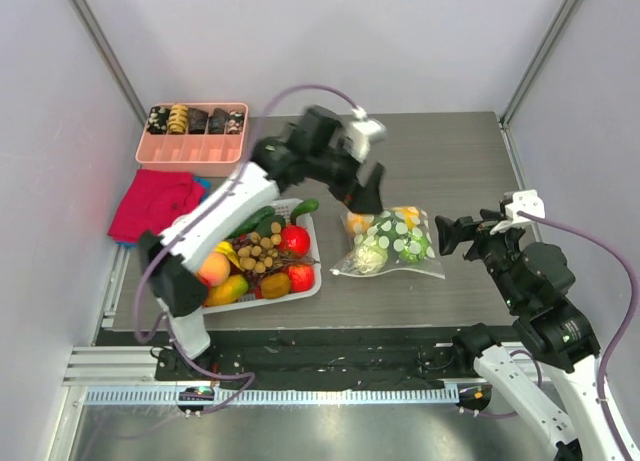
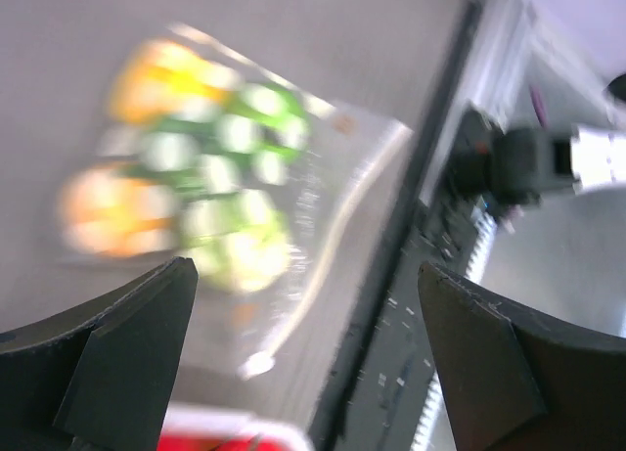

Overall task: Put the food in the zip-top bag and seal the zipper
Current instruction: Reset both arms

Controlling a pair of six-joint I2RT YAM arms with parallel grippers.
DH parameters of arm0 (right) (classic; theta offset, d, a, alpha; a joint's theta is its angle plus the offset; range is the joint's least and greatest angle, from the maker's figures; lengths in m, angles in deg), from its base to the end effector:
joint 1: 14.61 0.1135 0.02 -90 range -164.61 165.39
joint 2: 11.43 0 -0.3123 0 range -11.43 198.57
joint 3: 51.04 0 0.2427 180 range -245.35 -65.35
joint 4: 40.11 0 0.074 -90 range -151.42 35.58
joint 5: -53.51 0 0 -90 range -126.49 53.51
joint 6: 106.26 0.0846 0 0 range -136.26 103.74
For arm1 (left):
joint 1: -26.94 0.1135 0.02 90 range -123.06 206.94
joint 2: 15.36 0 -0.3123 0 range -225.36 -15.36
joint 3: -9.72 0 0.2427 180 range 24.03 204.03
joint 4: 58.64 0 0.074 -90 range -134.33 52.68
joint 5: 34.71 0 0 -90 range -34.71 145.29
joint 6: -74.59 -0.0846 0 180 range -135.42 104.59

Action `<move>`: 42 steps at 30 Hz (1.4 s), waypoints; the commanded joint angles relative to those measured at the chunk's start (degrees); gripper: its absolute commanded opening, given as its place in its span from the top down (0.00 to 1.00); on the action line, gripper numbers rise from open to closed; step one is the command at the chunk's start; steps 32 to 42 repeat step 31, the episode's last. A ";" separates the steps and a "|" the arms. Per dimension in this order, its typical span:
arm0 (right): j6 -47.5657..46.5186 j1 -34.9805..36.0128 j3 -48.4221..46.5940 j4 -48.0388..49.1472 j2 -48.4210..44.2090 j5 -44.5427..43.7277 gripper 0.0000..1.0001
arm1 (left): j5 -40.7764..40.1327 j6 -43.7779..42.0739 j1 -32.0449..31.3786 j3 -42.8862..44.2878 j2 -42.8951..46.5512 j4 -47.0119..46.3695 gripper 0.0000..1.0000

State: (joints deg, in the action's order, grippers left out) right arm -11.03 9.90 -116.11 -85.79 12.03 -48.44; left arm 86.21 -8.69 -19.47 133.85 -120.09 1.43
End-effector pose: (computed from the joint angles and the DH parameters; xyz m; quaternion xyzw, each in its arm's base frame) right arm 0.0722 0.0137 0.3879 -0.0519 0.7294 0.1003 0.6747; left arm 0.2715 -0.3483 0.4006 0.4020 0.7861 -0.3965 0.2514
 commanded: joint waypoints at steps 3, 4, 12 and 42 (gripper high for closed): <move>1.00 -0.78 -3.46 2.02 6.06 -0.18 0.00 | -3.58 3.73 18.77 -3.72 12.95 -0.40 0.00; 1.27 -0.78 -3.81 1.93 7.98 0.16 0.00 | -3.41 4.70 21.16 -5.04 15.84 -0.41 0.00; 3.90 -0.87 -5.66 0.70 17.49 5.96 0.00 | -12.72 -0.03 36.38 -17.14 26.22 11.81 0.00; 3.99 -5.18 -0.65 2.11 18.11 10.10 0.00 | -19.32 -2.50 40.52 -33.54 46.72 14.27 0.00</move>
